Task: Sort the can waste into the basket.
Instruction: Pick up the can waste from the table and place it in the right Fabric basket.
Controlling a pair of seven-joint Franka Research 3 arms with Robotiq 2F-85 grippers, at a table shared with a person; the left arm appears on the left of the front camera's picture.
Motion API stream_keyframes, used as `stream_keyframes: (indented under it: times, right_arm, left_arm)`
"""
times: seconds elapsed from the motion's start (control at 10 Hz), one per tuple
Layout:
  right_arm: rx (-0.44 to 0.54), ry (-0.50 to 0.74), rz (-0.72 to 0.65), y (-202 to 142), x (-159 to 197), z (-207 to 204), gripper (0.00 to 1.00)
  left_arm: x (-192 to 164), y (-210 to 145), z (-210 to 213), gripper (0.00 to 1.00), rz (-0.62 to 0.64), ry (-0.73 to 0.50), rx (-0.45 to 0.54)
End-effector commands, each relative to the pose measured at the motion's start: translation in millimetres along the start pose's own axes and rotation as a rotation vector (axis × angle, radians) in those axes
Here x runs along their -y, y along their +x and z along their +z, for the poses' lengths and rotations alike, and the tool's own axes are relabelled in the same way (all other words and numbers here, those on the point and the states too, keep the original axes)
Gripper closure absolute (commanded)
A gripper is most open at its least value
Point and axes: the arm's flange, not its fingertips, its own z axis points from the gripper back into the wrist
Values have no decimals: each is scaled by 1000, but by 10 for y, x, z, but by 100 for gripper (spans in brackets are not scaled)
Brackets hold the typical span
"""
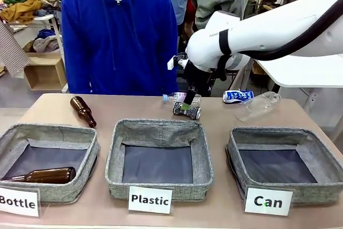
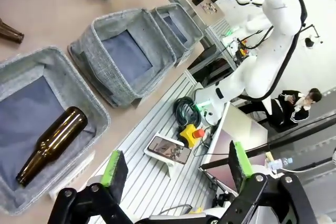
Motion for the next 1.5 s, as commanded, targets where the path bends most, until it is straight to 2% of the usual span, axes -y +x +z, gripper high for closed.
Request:
stream_keyframes:
  times: [0.0,0.5,0.9,1.2,1.4]
  right_arm:
    - [-43,-12,-32,79,87,-122,0]
    - [-131,1,-80,-63,117,-522,0]
    - [-149,-19,-94,-127,139,-722,0]
    - [-142,-106,-165,-191,158,-727,0]
    - [-138,-89,-171,-208,168,-762,0]
  left_arm:
    - [16,-32,-15,0,11,15,-10]
    - [16,-32,-15,0,11,15,-10]
    - [16,-32,-15,0,11,15,-10]
    - [16,-32,-15,0,11,15,-10]
    - [16,-32,-15,0,11,15,-10]
